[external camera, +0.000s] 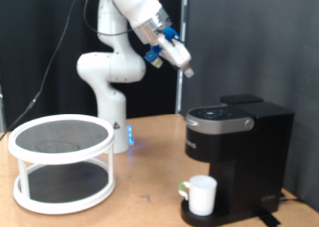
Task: Make a cup of coffee with the keurig machine
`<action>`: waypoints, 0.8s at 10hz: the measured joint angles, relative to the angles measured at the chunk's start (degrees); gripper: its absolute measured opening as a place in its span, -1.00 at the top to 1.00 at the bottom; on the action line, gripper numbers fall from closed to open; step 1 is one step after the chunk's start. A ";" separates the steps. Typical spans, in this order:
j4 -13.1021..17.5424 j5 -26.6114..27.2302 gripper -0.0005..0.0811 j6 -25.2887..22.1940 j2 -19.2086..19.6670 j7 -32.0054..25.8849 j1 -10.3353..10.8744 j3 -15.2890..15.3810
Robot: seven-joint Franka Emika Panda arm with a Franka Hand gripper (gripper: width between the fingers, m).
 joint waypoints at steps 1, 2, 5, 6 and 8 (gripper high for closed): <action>-0.09 -0.78 -0.99 1.30 -0.05 -0.54 0.00 0.32; 0.10 -3.00 -0.99 2.90 -0.01 -1.40 0.00 1.07; 3.20 -12.24 -0.99 8.36 1.85 0.95 -0.01 5.13; 5.23 -14.24 -0.99 8.69 3.35 1.33 0.00 6.21; 9.31 -17.54 -0.99 9.46 6.53 1.75 0.00 7.70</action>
